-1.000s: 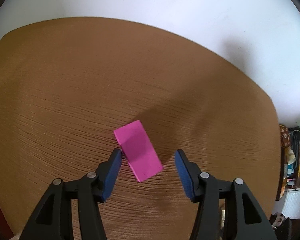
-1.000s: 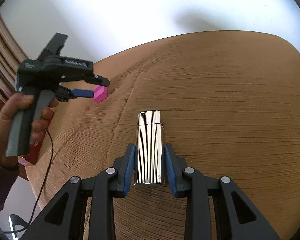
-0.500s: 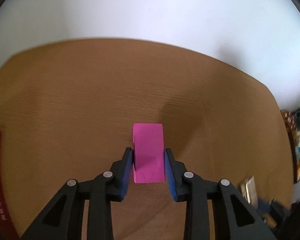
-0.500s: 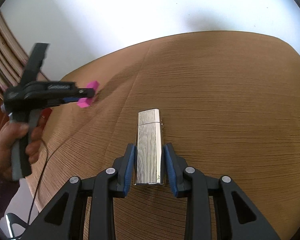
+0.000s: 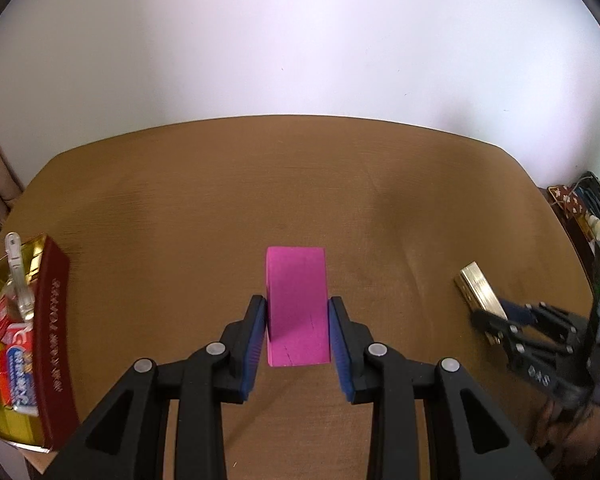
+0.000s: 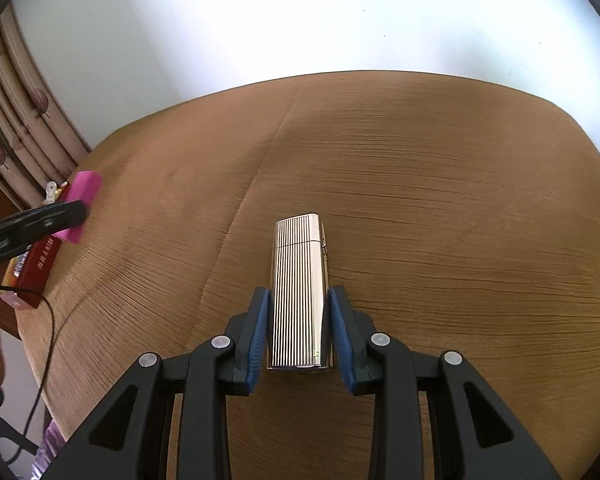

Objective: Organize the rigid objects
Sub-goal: 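Carry the pink block over the tin while the right tool holds the gold bar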

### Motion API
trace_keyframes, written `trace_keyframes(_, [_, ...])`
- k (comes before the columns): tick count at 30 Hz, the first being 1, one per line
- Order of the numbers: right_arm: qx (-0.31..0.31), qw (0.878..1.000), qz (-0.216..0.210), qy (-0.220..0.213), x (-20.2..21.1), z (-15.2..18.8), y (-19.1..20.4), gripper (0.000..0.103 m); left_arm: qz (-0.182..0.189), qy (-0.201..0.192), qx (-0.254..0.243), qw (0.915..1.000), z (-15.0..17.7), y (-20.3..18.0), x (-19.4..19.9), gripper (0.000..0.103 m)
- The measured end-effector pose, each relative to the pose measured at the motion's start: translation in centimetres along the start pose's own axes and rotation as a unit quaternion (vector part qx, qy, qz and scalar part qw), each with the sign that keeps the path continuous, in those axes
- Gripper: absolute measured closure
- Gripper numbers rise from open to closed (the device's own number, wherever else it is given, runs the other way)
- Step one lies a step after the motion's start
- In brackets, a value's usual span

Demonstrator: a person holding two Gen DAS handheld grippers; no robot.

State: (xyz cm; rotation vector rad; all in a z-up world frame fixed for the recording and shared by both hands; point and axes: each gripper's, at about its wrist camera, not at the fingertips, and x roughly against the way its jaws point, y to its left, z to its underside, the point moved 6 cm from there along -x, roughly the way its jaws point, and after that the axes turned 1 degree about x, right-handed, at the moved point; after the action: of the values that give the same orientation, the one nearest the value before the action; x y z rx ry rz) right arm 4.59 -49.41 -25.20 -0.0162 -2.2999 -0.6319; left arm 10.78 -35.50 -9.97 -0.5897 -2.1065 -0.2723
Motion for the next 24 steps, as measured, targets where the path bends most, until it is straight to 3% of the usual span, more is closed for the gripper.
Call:
trace_keyframes(12, [-0.031, 0.999, 0.000, 0.014, 0.1, -0.1, 1.3, 0.074, -0.020, -0.036, 0.011, 0.9991, 0.8, 4.0, 4.3, 0.071])
trace_keyframes(18, [-0.057, 0.997, -0.040, 0.029, -0.3, -0.4, 3.5, 0.074, -0.037, -0.050, 0.047, 0.9970, 2.9, 8.9, 7.4, 0.071])
trace_keyframes(24, [-0.074, 0.993, -0.087, 0.039, 0.0, -0.6, 6.9, 0.074, -0.083, -0.062, 0.091, 0.9904, 4.2, 16.8, 10.3, 0.071])
